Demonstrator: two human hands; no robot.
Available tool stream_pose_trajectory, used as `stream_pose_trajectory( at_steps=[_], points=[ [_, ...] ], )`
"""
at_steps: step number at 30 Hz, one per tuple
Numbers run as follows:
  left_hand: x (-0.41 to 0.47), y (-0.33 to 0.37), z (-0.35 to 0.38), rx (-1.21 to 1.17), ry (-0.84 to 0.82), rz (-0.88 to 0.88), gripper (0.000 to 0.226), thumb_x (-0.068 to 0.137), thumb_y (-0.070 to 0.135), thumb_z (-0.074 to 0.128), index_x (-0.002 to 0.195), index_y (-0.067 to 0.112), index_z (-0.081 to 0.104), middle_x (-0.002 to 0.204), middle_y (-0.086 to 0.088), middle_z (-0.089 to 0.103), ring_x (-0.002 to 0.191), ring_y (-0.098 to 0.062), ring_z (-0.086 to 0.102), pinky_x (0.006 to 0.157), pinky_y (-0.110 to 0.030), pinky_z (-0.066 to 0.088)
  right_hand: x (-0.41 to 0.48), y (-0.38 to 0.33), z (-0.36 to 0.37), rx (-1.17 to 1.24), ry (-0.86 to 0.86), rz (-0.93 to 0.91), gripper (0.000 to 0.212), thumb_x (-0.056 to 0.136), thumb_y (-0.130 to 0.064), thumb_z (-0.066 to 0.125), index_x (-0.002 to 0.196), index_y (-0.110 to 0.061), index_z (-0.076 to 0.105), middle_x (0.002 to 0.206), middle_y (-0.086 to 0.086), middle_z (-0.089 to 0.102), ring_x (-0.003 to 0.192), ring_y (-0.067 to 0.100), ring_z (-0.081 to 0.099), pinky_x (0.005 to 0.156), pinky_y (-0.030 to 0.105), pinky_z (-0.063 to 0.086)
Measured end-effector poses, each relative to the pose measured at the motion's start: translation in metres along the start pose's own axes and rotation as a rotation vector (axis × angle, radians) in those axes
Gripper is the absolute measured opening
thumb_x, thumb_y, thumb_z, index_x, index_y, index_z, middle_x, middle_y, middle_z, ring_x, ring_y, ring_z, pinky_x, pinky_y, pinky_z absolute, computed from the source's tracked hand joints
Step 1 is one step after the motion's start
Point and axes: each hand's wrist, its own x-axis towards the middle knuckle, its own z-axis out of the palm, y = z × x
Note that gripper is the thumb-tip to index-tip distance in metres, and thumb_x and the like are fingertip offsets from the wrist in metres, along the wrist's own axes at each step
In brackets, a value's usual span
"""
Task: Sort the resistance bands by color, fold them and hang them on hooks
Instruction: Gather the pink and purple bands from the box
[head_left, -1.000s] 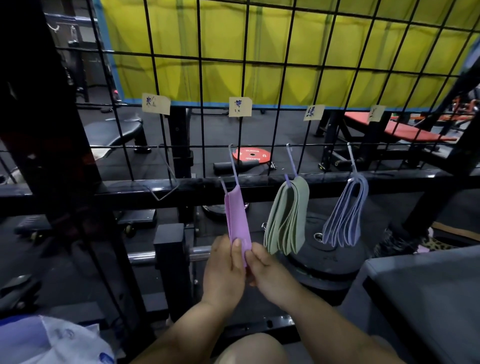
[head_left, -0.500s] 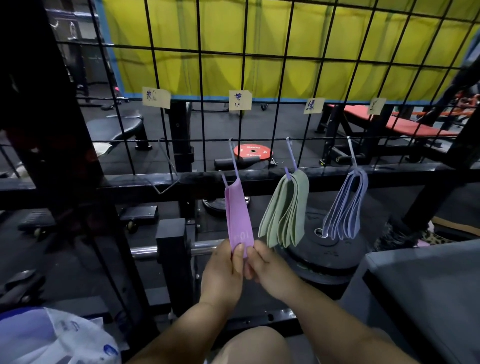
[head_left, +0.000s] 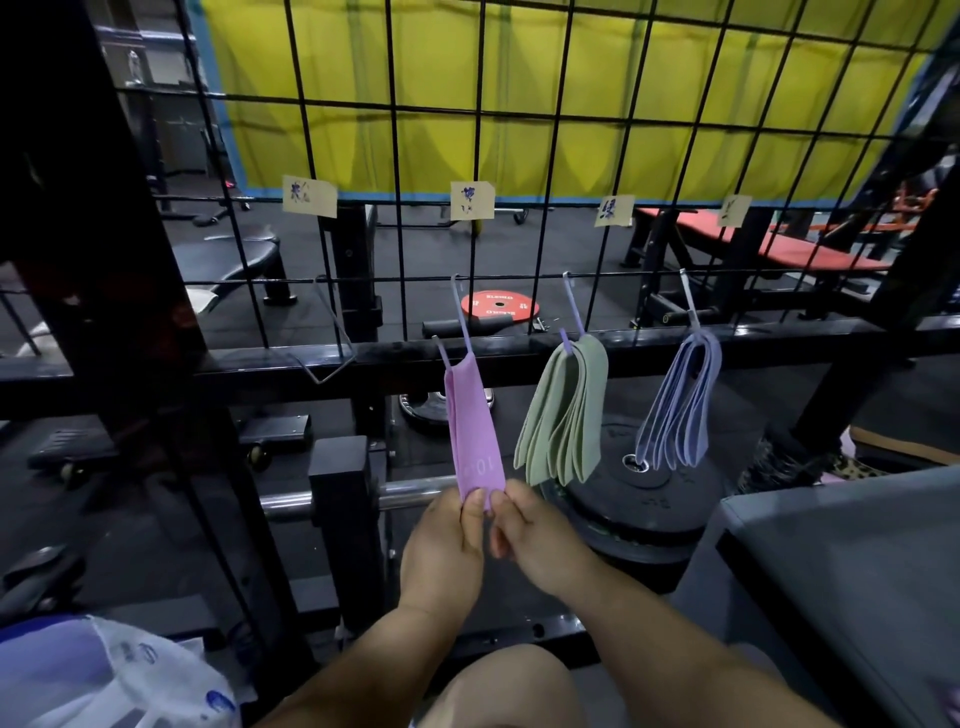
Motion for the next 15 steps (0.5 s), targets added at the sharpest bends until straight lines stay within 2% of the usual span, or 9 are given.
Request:
stream_pose_trajectory(
  at_steps=[5,10,15],
  points=[
    [-0.006,0.001,-0.001,-0.059,0.02,0.0,0.038,0.097,0.051,0.03,0.093,0.027,0.06,0.082,0.006,0.064,0.078,-0.009,0.06,0.073,-0.039,0.052,-0.004,-0.001,0.0,0.002,0.007,-0.004,0.029,0.105,-0.034,0.034,0.081,-0.029,0.049,0.064,0.001,0.058,0.064,0.015,0.055,0.073,0.034,0.046],
    [-0.014,0.004,-0.001,-0.12,0.009,-0.033,0.029,0.099,0.048,0.034,0.084,0.038,0.056,0.085,0.01,0.066,0.082,-0.006,0.061,0.076,-0.034,0.051,-0.009,0.0,-0.002,0.012,0.033,0.032,0.031,0.105,-0.035,0.037,0.078,-0.028,0.051,0.061,0.0,0.058,0.062,0.014,0.054,0.072,0.031,0.045],
    [-0.026,0.001,0.006,-0.122,-0.036,-0.064,0.037,0.1,0.044,0.035,0.079,0.022,0.055,0.077,0.001,0.062,0.076,-0.014,0.058,0.072,-0.035,0.046,-0.019,0.007,-0.007,-0.003,0.055,0.059,0.037,0.105,-0.033,0.036,0.074,-0.021,0.053,0.057,-0.002,0.059,0.061,0.014,0.056,0.08,0.037,0.049]
  ],
)
